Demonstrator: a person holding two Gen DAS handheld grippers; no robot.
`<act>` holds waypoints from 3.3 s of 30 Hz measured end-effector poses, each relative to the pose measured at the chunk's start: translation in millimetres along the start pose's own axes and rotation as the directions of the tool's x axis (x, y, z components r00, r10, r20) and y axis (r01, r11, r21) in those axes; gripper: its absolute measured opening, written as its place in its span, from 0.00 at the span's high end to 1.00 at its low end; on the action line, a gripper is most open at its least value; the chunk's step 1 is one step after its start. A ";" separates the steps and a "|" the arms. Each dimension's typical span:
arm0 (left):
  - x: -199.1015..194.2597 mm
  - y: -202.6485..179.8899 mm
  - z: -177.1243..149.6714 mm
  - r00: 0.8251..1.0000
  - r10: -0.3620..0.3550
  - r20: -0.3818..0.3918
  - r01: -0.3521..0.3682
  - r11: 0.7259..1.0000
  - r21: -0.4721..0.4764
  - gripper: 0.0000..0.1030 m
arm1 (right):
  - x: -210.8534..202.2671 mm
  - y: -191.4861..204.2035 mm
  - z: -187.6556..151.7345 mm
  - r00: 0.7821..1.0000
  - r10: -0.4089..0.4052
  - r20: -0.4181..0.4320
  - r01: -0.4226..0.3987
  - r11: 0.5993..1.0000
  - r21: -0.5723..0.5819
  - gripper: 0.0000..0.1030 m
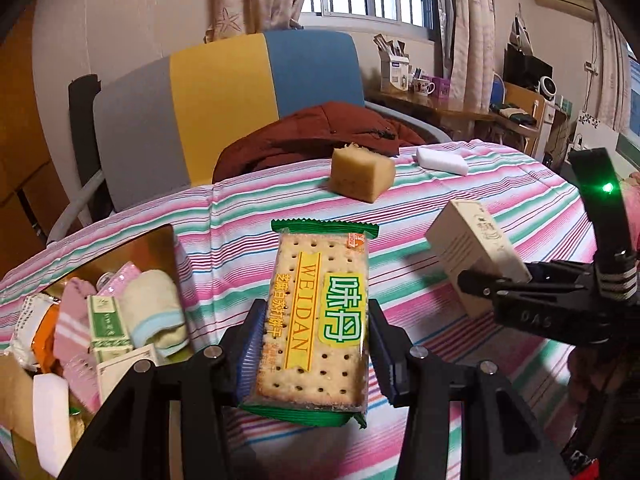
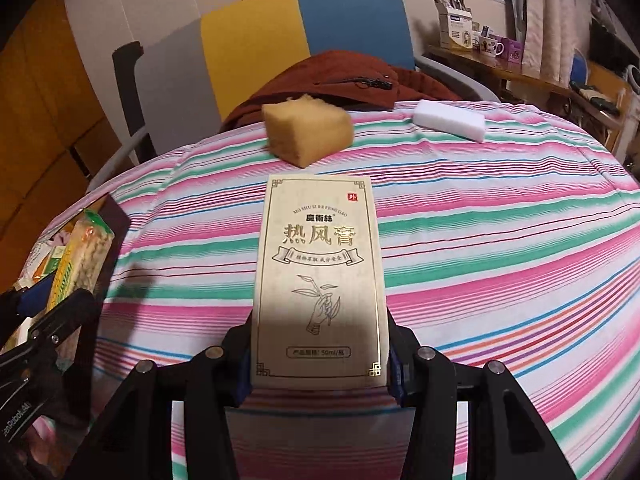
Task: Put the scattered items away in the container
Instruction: 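Carry the cracker pack and cream box over the gold tray with both tools, then lower the cracker pack and cream box into the tray and open both tools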
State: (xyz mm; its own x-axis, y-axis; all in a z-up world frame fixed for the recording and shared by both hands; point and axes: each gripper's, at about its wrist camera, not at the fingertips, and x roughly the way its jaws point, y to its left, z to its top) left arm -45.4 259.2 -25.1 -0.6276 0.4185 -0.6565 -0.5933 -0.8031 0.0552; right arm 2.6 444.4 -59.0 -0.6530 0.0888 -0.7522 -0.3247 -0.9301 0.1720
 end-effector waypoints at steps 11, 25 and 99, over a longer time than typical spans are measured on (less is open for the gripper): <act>-43.8 27.2 -8.7 0.996 0.047 0.072 -0.045 0.998 -0.035 0.53 | -5.3 32.8 -8.3 0.991 0.135 0.007 -0.135 0.990 0.031 0.51; -80.3 95.6 -26.7 0.977 0.191 0.093 -0.178 0.975 -0.134 0.53 | -31.2 106.3 4.6 0.957 0.287 0.052 -0.282 0.956 -0.078 0.51; -85.8 177.8 -99.7 0.982 0.187 0.039 -0.166 0.934 -0.317 0.50 | 20.0 281.4 10.1 0.811 0.547 -0.209 -0.583 0.785 -0.208 0.39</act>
State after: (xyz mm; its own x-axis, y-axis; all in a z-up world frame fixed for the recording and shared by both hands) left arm -46.9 38.2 -33.9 -0.7466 0.2767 -0.6050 -0.2900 -0.9538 -0.0783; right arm -108.7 188.0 -19.3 -0.5641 -0.5109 -0.6487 0.2679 -0.8564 0.4415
